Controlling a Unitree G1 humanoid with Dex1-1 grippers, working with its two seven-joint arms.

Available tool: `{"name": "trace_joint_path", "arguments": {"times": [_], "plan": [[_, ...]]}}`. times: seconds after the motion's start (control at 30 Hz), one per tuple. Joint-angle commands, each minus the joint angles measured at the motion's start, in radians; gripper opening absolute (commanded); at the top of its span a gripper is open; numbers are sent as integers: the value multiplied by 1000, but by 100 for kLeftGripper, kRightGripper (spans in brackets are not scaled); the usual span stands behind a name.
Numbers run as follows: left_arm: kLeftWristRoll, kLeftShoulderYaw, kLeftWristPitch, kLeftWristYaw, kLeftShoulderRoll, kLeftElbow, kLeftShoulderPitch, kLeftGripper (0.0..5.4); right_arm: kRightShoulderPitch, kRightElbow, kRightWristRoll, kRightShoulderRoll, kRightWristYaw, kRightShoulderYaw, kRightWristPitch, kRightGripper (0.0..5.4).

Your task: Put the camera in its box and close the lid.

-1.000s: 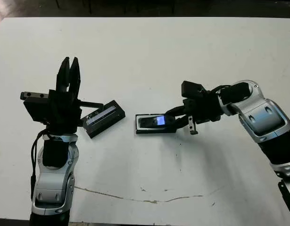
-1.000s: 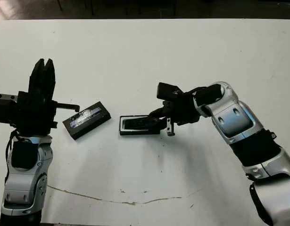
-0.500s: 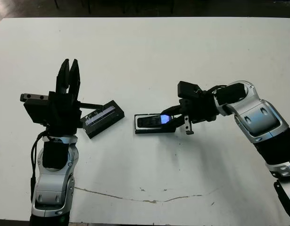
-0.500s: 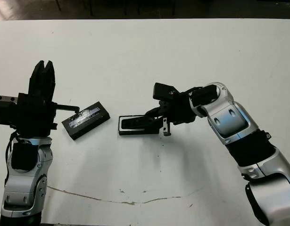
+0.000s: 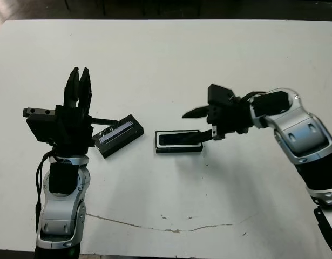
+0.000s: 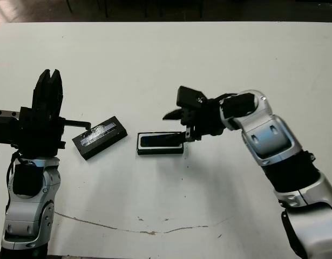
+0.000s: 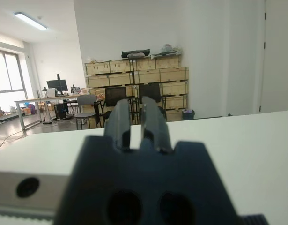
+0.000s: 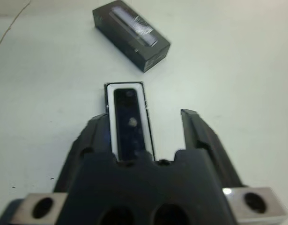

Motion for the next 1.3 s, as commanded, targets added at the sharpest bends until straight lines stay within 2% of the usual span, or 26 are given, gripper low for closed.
{"name": "trace_joint_path", "arguments": {"times": [0.03,0.2,0.33,0.43,0.53,0.63,0.7,0.77,0.9,0.97,1.07,1.13,1.2,1.3], "plan": [[1,8,14,-4,14,10,12,0,11,-19,17,-13,-10,-34,-28,340],[2,8,12,-6,15,11,10,0,8,-41,30,-13,-29,-66,-29,448],[2,9,16,-3,13,8,12,0,14,-52,84,7,-57,-114,20,537],[4,8,18,-3,12,6,14,0,68,-118,143,58,-190,-200,122,539],[4,8,18,-1,10,4,16,0,153,-212,140,119,-379,-268,161,536],[-11,10,23,-3,5,2,18,0,229,-283,71,149,-522,-264,107,501],[-10,10,18,-3,5,4,20,0,278,-319,25,161,-589,-245,71,453],[-7,10,13,-2,6,6,20,0,320,-342,-3,162,-620,-229,34,409],[-5,9,6,-3,8,9,22,0,393,-371,-78,139,-642,-191,-108,317],[-6,9,10,0,5,7,23,0,435,-401,-119,151,-683,-187,-164,272],[-10,10,11,-1,4,9,23,0,494,-436,-157,182,-749,-187,-202,206],[-12,11,9,-4,6,11,22,0,530,-467,-185,194,-782,-176,-198,162],[-15,11,10,-6,7,11,21,0,561,-498,-222,198,-803,-158,-194,116],[-13,11,11,-6,7,10,19,0,590,-505,-262,199,-814,-131,-231,48]]}}
